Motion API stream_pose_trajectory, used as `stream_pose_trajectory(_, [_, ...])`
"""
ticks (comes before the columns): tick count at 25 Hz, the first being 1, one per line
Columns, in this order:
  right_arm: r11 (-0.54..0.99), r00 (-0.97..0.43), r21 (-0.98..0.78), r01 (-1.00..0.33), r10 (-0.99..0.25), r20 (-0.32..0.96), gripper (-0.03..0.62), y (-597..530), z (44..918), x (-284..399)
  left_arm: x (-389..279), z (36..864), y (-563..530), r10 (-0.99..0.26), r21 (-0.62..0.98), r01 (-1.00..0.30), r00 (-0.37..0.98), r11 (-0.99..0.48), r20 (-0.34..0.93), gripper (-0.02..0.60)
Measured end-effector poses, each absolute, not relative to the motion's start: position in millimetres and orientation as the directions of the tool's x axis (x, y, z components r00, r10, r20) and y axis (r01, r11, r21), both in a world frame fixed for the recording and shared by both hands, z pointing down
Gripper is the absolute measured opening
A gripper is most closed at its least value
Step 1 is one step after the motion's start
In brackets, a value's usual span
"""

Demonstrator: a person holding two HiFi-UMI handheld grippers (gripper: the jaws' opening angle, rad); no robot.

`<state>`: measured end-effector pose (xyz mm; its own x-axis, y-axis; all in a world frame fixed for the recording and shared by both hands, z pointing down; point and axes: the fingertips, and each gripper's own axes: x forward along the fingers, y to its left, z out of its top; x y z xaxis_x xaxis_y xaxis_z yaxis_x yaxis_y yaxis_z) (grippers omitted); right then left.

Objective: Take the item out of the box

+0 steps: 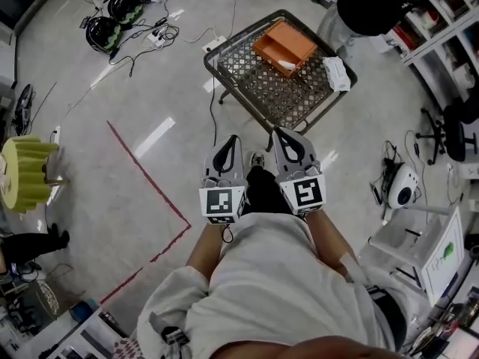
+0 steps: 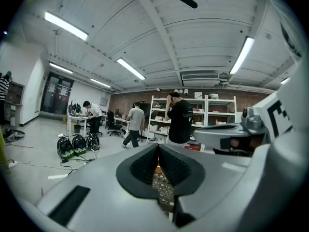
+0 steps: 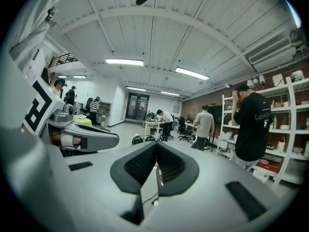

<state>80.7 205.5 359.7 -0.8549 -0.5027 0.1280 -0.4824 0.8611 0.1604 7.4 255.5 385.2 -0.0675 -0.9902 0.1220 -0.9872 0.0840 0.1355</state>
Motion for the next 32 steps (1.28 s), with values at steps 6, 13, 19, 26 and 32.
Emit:
stream_pose_trajectory(6, [0.890,-0.892,0.159,-0.428,-0.444,0.081,0.005,166,350,36,-37,371,217,-0.986,0.109,-0.983,-0.134,0.144,0.099,0.011])
stream_pose_trajectory(13, [0.904,-0.913,0.177,-0.388,-0.404,0.063,0.005,98,333,2,-68,354,147,-0.985,0.108,-0.982,-0.147,0.156,0.090,0.011])
stream_pose_trajectory(19, [0.907,-0.910,0.154,-0.393,-0.408,0.080,0.005,39,340,4,-65,359,82,-0.985,0.112,-0.985,-0.120,0.134,0.125,0.011])
stream_pose_trajectory(26, [0.896,-0.891,0.127,-0.425,-0.439,0.115,0.005,-12,364,7,-54,383,29,-0.977,0.109,-0.991,-0.059,0.082,0.203,0.011])
stream_pose_trajectory(32, [0.877,-0.861,0.098,-0.470,-0.480,0.168,0.005,-48,386,4,-69,397,-8,-0.972,0.115,-0.992,-0.024,0.052,0.235,0.011])
